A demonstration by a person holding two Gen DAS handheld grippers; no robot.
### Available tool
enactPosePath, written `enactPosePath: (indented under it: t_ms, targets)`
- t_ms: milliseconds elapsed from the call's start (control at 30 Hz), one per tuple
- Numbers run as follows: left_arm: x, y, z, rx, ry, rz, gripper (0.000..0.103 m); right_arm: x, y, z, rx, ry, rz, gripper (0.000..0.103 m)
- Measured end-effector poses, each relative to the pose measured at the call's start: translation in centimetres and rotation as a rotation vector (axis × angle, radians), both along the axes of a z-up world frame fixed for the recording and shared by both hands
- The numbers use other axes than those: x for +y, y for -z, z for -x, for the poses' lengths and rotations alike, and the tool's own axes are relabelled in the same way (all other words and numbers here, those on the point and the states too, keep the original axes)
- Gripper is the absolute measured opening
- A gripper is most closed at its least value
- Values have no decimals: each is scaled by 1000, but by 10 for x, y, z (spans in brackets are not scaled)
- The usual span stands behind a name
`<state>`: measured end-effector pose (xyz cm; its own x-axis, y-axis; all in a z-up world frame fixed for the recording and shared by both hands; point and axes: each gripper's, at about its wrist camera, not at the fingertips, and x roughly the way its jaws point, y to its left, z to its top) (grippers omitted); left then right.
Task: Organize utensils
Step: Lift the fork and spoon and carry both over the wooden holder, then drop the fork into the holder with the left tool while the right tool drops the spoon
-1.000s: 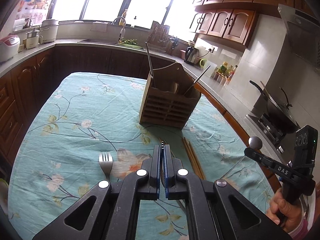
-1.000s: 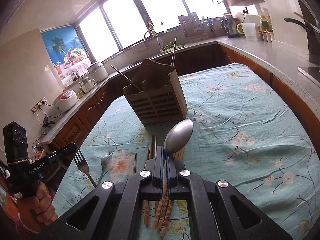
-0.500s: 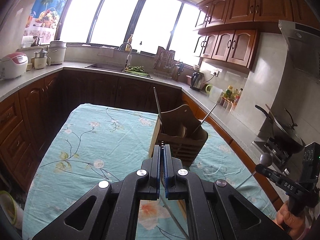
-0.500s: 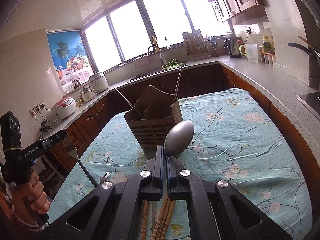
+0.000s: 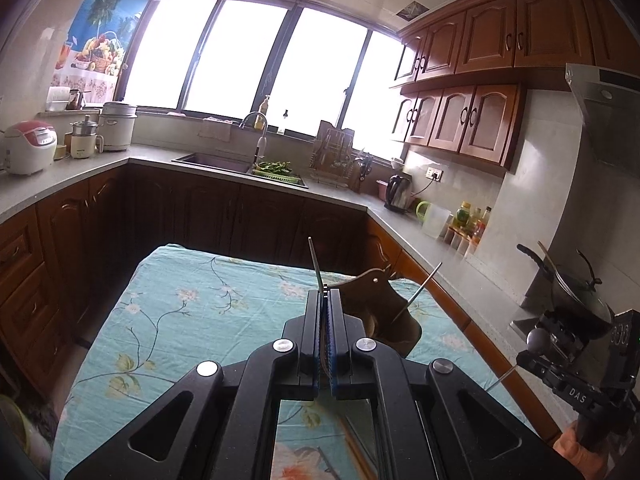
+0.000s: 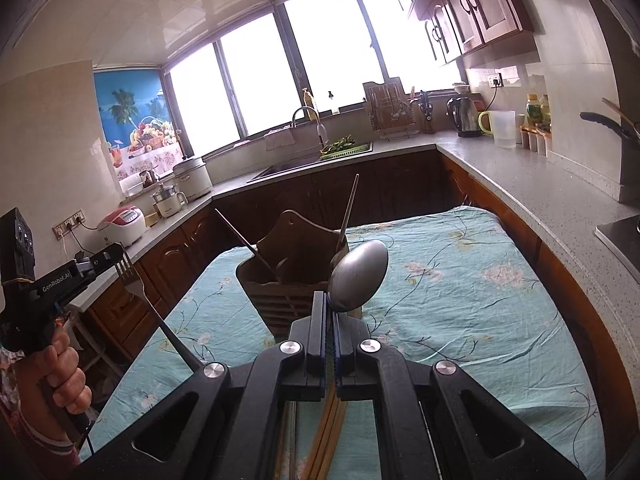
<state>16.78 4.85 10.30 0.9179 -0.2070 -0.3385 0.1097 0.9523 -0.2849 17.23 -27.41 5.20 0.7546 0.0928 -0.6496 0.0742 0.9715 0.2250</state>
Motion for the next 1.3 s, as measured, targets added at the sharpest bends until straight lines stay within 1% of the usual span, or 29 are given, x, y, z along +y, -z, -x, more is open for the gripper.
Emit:
enactPosePath:
  t_ms: [200, 333, 467, 567, 700, 800, 933, 1133, 1300]
  targets:
    - [0, -10, -31, -59, -35, -16, 1, 0, -16, -33, -58, -1, 43, 2]
    - [-7, -11, -59, -100, -76, -44, 1, -3, -24, -62, -83, 1, 69, 2]
    - [-21, -3, -84, -123, -103, -65, 1, -3, -27, -89, -102, -5, 88, 2]
    - [-34, 8, -104, -121, -118, -90, 1, 2, -24, -106, -100, -17, 114, 2]
    - [-51, 29, -125, -108, -127, -121, 1, 12, -10, -121, -79, -44, 153, 2]
    - [-62, 46, -141, -79, -122, -141, 1, 19, 8, -129, -49, -61, 170, 2]
    - [-70, 60, -156, -46, -111, -155, 1, 21, 31, -136, -9, -69, 180, 2]
    - [-65, 70, -174, -27, -77, -138, 1, 17, 57, -140, 44, -67, 148, 2]
    - [-46, 74, -174, -6, -51, -117, 1, 14, 73, -142, 80, -85, 113, 2]
